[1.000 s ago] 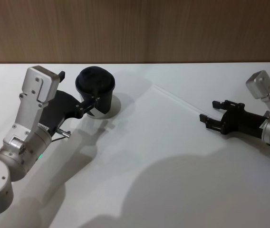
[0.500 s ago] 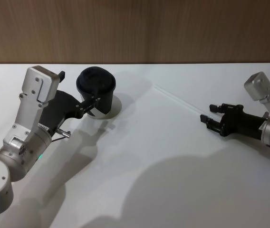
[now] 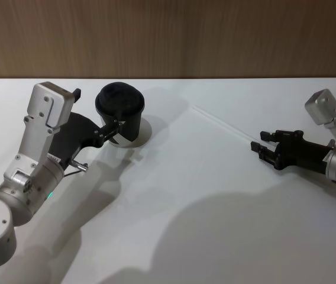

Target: Pick up the straw with one hand, pass it to the other hand, and insert it into the cup.

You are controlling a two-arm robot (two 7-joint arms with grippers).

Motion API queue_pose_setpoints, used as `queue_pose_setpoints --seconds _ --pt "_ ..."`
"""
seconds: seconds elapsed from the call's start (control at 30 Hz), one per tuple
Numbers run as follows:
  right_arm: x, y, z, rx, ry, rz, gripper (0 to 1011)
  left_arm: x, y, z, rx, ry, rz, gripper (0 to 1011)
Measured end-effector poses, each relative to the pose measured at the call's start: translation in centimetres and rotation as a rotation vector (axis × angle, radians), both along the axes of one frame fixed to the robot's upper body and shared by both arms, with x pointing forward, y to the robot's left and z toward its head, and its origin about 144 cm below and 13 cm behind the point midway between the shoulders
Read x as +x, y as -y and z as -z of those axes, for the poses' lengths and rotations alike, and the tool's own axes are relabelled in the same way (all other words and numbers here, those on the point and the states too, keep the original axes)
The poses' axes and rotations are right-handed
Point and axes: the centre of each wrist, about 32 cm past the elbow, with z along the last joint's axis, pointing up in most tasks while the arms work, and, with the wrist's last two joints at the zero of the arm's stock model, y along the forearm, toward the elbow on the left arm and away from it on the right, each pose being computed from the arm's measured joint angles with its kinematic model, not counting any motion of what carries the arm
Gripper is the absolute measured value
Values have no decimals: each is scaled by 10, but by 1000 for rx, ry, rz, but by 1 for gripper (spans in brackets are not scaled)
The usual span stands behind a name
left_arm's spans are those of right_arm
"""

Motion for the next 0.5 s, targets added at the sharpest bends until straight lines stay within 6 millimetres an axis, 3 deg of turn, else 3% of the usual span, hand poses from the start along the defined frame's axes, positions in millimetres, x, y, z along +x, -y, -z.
queue_pose_setpoints --seconds 0.47,0.5 --pt "1 4 -2 11 6 11 298 0 0 0 0 0 0 1003" --pt "1 5 -2 12 6 12 241 0 0 0 0 0 0 1003"
